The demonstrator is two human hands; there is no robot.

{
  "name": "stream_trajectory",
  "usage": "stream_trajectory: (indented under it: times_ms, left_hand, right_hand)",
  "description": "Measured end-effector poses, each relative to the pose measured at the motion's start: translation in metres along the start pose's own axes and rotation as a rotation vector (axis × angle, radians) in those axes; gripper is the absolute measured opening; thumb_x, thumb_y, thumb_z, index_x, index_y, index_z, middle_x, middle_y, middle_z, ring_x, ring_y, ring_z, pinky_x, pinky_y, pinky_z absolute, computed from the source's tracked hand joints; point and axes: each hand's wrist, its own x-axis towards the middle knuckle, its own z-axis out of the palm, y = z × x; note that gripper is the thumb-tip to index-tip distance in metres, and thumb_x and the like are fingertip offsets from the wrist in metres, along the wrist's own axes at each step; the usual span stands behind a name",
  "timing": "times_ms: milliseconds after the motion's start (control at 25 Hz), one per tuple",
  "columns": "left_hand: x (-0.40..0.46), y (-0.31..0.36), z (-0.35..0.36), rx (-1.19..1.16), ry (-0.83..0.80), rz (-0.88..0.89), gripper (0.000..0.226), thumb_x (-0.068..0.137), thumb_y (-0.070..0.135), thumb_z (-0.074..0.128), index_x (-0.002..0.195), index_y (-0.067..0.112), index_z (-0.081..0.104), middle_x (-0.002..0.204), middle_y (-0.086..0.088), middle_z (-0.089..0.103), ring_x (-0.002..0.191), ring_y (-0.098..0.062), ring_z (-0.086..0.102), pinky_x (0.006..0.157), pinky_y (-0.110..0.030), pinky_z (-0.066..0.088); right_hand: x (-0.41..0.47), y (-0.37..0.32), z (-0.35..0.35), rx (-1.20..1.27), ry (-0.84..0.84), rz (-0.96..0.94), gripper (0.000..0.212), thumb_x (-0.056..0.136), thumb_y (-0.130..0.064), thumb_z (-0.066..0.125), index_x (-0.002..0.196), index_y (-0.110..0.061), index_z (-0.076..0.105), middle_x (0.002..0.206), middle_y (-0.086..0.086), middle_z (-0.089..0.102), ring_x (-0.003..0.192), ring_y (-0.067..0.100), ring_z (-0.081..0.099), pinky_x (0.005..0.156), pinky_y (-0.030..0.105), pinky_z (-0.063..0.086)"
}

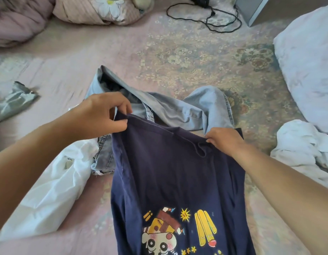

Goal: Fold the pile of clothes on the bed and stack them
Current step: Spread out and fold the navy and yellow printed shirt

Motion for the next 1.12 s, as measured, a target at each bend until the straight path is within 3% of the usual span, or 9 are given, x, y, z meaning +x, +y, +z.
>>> stream_trajectory:
  times_ms: [160, 280, 400, 560, 720, 800, 880, 1000, 1120]
  left_hand:
    - [-0.008, 0.002, -0.010, -0.002, -0.041, -0.093, 0.026, 0.073, 0.003, 0.067, 0.069, 0.024, 0.051, 0.057, 0.007, 0.052, 0.050, -0.011, 0.042, 0.051, -0.014, 0.035]
    - [-0.012, 0.002, -0.017, 0.101, -0.042, -0.132, 0.027, 0.074, 0.005, 0.066, 0.066, 0.022, 0.046, 0.055, -0.001, 0.050, 0.051, -0.008, 0.043, 0.052, -0.013, 0.034]
    - [-0.017, 0.001, -0.021, 0.148, -0.032, -0.164, 0.031, 0.075, 0.004, 0.066, 0.065, 0.024, 0.044, 0.055, -0.002, 0.048, 0.053, -0.007, 0.042, 0.051, -0.014, 0.034]
    - [-0.015, -0.006, -0.022, 0.168, -0.027, -0.199, 0.031, 0.075, 0.006, 0.066, 0.069, 0.029, 0.046, 0.057, -0.004, 0.050, 0.053, -0.014, 0.041, 0.056, -0.028, 0.037]
    - [-0.014, -0.008, -0.024, 0.205, -0.013, -0.206, 0.032, 0.074, 0.005, 0.067, 0.071, 0.030, 0.046, 0.055, -0.004, 0.051, 0.052, -0.014, 0.043, 0.055, -0.026, 0.038]
    - [-0.014, -0.009, -0.025, 0.257, -0.002, -0.202, 0.032, 0.074, 0.006, 0.068, 0.073, 0.030, 0.046, 0.054, -0.004, 0.051, 0.051, -0.014, 0.045, 0.054, -0.025, 0.038]
    - [-0.015, -0.008, -0.029, 0.308, 0.011, -0.201, 0.030, 0.074, 0.006, 0.068, 0.070, 0.026, 0.046, 0.053, -0.004, 0.052, 0.051, -0.017, 0.047, 0.054, -0.025, 0.038]
    - [-0.017, -0.010, -0.031, 0.373, -0.015, -0.174, 0.029, 0.074, 0.003, 0.069, 0.065, 0.018, 0.046, 0.052, -0.004, 0.050, 0.051, -0.019, 0.046, 0.054, -0.027, 0.037]
    - [-0.016, -0.012, -0.030, 0.387, -0.081, -0.169, 0.031, 0.075, 0.002, 0.066, 0.065, 0.015, 0.040, 0.054, -0.004, 0.048, 0.055, -0.022, 0.043, 0.052, -0.029, 0.033]
  right_hand:
    - [-0.014, 0.007, -0.001, 0.071, 0.113, 0.025, 0.032, 0.100, -0.024, 0.042, 0.127, -0.028, 0.058, 0.113, 0.009, 0.059, 0.105, 0.034, 0.057, 0.081, 0.040, 0.046]
    - [-0.023, 0.005, -0.003, 0.058, 0.253, -0.127, 0.044, 0.095, -0.023, 0.055, 0.138, -0.030, 0.049, 0.094, 0.017, 0.055, 0.087, 0.039, 0.058, 0.071, 0.044, 0.047]
    - [-0.029, 0.004, 0.000, -0.261, 0.151, -0.308, 0.045, 0.089, -0.054, 0.044, 0.124, -0.032, 0.062, 0.090, 0.015, 0.051, 0.078, 0.033, 0.053, 0.069, 0.041, 0.047]
    - [-0.030, 0.003, 0.005, -0.279, 0.097, -0.240, 0.026, 0.076, -0.032, 0.078, 0.088, -0.012, 0.066, 0.095, 0.018, 0.049, 0.083, 0.035, 0.053, 0.065, 0.037, 0.040]
    - [-0.033, 0.019, 0.005, -0.368, -0.102, -0.113, 0.052, 0.082, -0.049, 0.064, 0.126, -0.027, 0.049, 0.118, 0.012, 0.036, 0.112, 0.032, 0.040, 0.092, 0.036, 0.037]
    - [-0.038, 0.027, 0.005, -0.367, -0.134, -0.112, 0.037, 0.086, -0.042, 0.061, 0.119, -0.027, 0.054, 0.120, 0.010, 0.033, 0.116, 0.031, 0.037, 0.095, 0.035, 0.035]
    - [-0.047, 0.035, 0.003, -0.240, -0.001, -0.104, 0.017, 0.087, -0.028, 0.064, 0.104, -0.022, 0.064, 0.123, 0.012, 0.039, 0.115, 0.034, 0.041, 0.093, 0.039, 0.040]
    - [-0.064, 0.040, -0.005, -0.269, 0.292, -0.373, 0.014, 0.074, -0.031, 0.076, 0.074, -0.020, 0.069, 0.111, 0.009, 0.063, 0.102, 0.031, 0.057, 0.081, 0.041, 0.045]
    - [-0.097, 0.023, -0.013, -0.546, 0.035, -0.749, 0.030, 0.094, -0.042, 0.045, 0.083, -0.020, 0.063, 0.085, 0.000, 0.068, 0.095, 0.025, 0.061, 0.095, 0.044, 0.033]
